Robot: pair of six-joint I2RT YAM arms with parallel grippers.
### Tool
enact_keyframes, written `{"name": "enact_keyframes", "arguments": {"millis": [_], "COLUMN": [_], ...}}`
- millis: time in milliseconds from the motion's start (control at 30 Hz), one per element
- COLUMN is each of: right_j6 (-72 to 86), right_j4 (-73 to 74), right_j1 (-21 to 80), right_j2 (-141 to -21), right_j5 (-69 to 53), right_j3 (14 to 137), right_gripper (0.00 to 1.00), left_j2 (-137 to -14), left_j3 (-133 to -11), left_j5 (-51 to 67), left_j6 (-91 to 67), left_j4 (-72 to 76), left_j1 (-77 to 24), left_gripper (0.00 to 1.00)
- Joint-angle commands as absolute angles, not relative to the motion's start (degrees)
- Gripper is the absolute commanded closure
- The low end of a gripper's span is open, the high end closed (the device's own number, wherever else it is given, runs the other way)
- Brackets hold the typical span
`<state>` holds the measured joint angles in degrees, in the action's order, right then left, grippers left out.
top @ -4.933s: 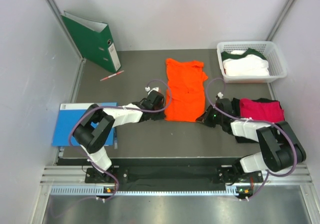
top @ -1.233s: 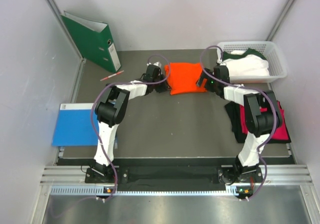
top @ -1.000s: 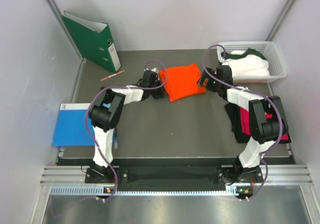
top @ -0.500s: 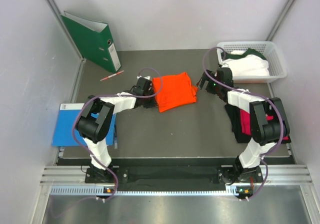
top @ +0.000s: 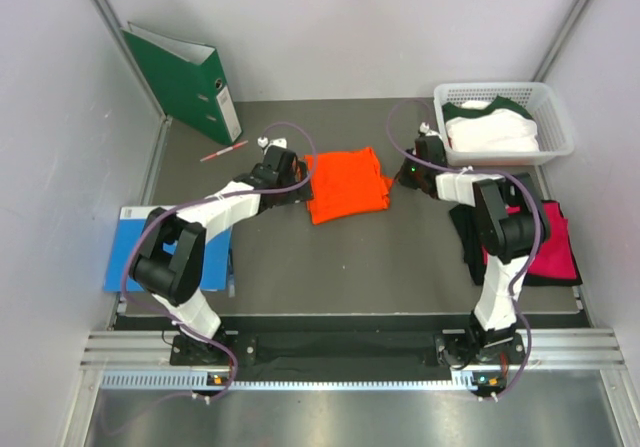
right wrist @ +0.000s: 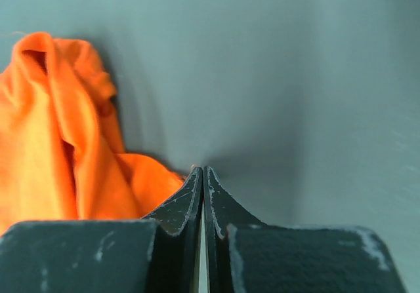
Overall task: Fold and stack the t-shirts
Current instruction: Smooth out wrinkles on the folded tshirt
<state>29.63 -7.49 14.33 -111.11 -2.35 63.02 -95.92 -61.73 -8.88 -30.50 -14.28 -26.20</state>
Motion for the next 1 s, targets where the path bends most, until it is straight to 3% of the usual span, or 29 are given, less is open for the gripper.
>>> {"name": "enact_keyframes", "arguments": {"millis": [0,400,733,867,967], "right_j6": [28.74,29.88,30.85,31.64,31.73], "right_j4": [-7.21,-5.54,-4.92,-4.83,-4.05], "right_j1": [17.92,23.47,24.17,24.69,25.14], "right_j2": [-113.82,-115.84,-115.75,-115.58,-115.05], "right_j5": [-0.27,-0.26,-2.72,-3.95,-3.78], "right_j3": [65.74,67.06,64.51,63.2,62.76], "right_gripper": [1.0,1.0,1.0,1.0,1.0], "left_j2": [-95.44,-112.93,-119.0,-118.83,-119.18], "left_j3": [-64.86,-76.11,-79.19,-77.7,-77.78], "left_j5": [-14.06,-9.32,-5.01,-3.52,-2.46], "left_j6": [-29.27,-31.99,-34.54,-35.42,-35.86], "left_j4": [-12.75,-1.07,6.05,7.91,7.65], "left_j1": [-25.14,-21.62,-20.74,-20.48,-20.39], "left_gripper": [0.02,0.04,0.15,0.26,0.58]}}
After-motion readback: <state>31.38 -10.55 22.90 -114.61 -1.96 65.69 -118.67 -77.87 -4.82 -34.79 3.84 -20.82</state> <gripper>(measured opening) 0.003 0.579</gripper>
